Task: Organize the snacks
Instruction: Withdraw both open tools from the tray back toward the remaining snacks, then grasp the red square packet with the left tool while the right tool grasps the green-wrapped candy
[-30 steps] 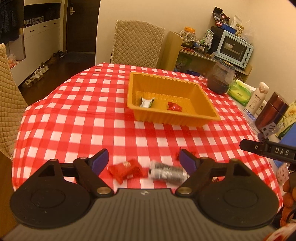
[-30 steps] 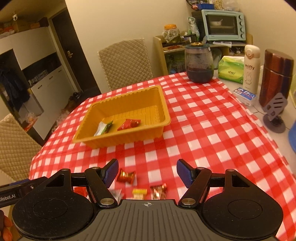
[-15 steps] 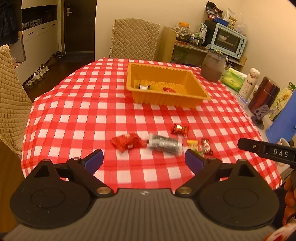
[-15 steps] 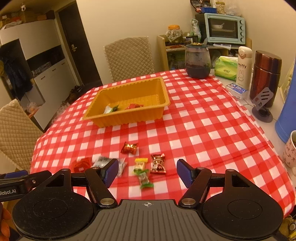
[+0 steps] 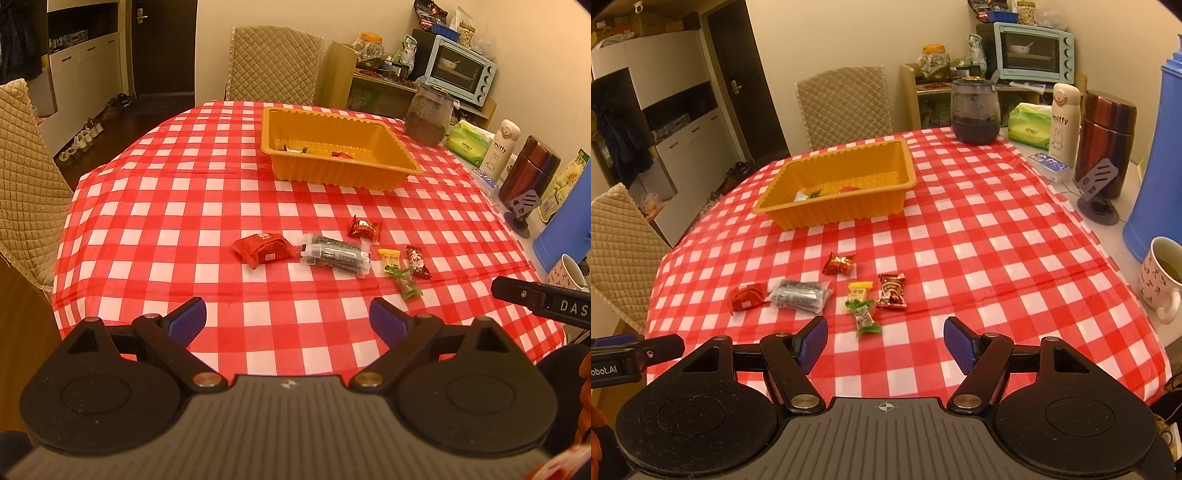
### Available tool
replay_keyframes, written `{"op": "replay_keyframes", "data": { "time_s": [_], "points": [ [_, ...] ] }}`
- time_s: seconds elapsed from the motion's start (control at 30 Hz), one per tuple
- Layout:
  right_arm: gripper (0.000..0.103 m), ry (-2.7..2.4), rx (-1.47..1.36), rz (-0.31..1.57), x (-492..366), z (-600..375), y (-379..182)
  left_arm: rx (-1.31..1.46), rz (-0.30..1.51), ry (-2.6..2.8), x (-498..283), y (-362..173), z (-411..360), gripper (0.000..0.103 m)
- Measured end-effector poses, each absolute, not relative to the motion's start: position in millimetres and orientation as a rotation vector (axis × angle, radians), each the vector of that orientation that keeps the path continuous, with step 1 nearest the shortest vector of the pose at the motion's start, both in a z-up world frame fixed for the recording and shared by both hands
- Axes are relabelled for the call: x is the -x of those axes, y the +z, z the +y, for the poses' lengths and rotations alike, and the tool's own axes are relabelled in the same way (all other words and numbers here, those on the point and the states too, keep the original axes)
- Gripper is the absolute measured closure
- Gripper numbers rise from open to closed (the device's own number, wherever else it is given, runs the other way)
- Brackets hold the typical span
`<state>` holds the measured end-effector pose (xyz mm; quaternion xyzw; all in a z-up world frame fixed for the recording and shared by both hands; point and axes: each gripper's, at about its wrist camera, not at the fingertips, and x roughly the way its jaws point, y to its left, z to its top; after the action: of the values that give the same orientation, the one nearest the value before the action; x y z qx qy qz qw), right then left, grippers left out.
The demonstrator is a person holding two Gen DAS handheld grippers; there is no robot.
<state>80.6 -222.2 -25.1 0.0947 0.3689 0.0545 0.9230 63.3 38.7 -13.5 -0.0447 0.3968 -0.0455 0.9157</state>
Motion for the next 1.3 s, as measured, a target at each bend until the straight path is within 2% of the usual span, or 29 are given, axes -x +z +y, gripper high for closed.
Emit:
{"op": "replay_keyframes", "data": {
  "time_s": [0.57,1.1,1.17,1.23,1.3],
  "points": [
    [0.034,0.128,-0.173,0.78,-88,-213,-45,0.059,0.841,-0.101,-72,-29,41,0.009],
    [0.034,0.153,-0.132,0.825,-122,-201,-77,-0.064,0.877,-0.171,-129,-58,52,0.009],
    [0.036,0.16,-0.125,0.83,-128,-199,-82,-0.092,0.879,-0.182,-138,-61,55,0.009],
    [0.048,0.166,-0.116,0.838,-135,-196,-87,-0.118,0.877,-0.199,-149,-65,58,0.011],
    [0.051,0.167,-0.108,0.846,-143,-194,-91,-0.152,0.877,-0.213,-160,-70,60,0.015]
  ]
}}
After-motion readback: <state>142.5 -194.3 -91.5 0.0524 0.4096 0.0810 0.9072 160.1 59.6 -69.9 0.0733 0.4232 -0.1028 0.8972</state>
